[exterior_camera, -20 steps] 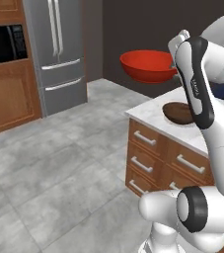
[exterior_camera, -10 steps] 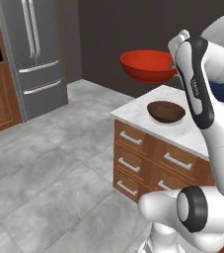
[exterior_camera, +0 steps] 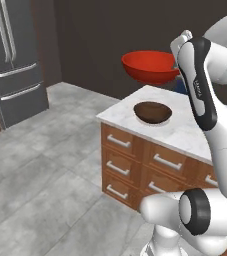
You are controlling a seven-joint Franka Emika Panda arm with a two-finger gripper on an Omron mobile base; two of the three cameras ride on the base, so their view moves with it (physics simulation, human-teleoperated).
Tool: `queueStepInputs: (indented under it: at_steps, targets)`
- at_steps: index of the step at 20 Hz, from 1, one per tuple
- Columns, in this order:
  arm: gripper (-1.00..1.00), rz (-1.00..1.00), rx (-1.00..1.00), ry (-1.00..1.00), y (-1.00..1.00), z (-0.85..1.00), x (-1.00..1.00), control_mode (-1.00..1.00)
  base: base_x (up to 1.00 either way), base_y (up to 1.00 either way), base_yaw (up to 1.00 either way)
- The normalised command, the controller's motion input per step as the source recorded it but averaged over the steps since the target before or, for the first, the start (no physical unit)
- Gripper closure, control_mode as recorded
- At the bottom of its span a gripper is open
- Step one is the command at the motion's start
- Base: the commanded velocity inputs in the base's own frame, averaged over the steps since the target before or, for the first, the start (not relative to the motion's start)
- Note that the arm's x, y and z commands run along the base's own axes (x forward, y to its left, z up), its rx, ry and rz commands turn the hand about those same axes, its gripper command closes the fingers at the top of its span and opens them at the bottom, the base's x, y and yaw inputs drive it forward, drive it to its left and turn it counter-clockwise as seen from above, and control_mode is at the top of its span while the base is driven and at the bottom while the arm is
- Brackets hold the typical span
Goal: Move the bowls from the cabinet to the plates on the dining table.
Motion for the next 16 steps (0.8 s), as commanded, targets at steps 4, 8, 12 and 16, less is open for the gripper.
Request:
queueStepInputs:
  at_steps: [4, 8, 12, 16]
  targets:
    - [1.00, 0.00, 0.00, 0.00, 0.00, 0.00, 0.00, 1.00, 0.00, 0.00, -0.25]
    - [1.00, 0.00, 0.00, 0.00, 0.00, 0.00, 0.00, 1.00, 0.00, 0.00, -0.25]
    - [1.00, 0.00, 0.00, 0.00, 0.00, 0.00, 0.00, 1.00, 0.00, 0.00, -0.25]
    - [1.00, 0.00, 0.00, 0.00, 0.00, 0.00, 0.00, 1.00, 0.00, 0.00, -0.25]
